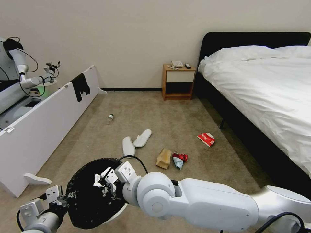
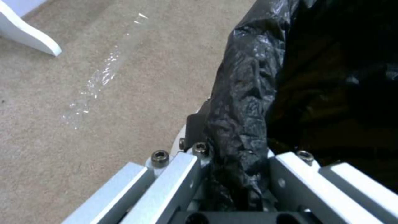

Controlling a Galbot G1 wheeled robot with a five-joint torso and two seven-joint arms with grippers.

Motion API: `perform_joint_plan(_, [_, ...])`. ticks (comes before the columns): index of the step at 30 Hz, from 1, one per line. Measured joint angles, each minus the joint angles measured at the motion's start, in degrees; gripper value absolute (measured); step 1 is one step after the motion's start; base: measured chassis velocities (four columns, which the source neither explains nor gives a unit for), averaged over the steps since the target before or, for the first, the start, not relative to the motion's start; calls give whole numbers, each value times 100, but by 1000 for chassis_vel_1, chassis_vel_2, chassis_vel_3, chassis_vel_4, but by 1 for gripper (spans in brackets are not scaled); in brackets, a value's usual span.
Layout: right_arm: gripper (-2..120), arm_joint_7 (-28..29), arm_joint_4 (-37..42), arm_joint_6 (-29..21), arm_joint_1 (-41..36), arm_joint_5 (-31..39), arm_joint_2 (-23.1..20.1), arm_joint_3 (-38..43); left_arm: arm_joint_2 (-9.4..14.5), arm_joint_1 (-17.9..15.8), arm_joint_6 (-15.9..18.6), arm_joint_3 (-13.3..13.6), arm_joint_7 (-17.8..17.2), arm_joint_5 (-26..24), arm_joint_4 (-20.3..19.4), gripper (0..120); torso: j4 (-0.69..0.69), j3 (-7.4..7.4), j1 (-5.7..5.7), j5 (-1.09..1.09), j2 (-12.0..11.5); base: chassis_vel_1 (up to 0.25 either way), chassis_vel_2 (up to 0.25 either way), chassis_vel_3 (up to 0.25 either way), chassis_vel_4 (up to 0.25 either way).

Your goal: Pick up the trash bin, then pick up the garbage from the floor and place it into the trash bin.

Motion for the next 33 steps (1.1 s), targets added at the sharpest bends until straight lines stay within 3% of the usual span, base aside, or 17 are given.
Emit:
perform_joint_plan(13, [44, 42, 12, 3, -17, -8, -56, 115, 15, -6, 0, -11, -1, 5, 56, 2, 0, 0, 0, 0, 0, 0, 0, 0, 0])
perform_joint_plan(15, [57, 43, 13, 5, -29, -19, -67, 126, 15, -2, 0, -10, 0, 7, 56, 2, 0, 0, 0, 0, 0, 0, 0, 0, 0])
perform_joint_plan(19, [67, 45, 7, 6, -42, -35, -63, 131, 17, 3, 0, -12, 3, 7, 57, 2, 0, 0, 0, 0, 0, 0, 0, 0, 0])
perform_joint_plan(21, [79, 49, -30, 8, -46, -58, -20, 147, 11, 7, 0, -14, 7, 9, 58, 2, 0, 0, 0, 0, 0, 0, 0, 0, 0])
perform_joint_plan(27, [98, 50, -192, 28, -48, -144, 104, 135, 0, 15, 0, -12, 26, 19, 60, 2, 0, 0, 0, 0, 0, 0, 0, 0, 0])
perform_joint_plan(33, [100, 45, -333, 83, -34, -201, 248, 113, -3, 15, 0, -16, 35, 19, 60, 2, 0, 0, 0, 0, 0, 0, 0, 0, 0])
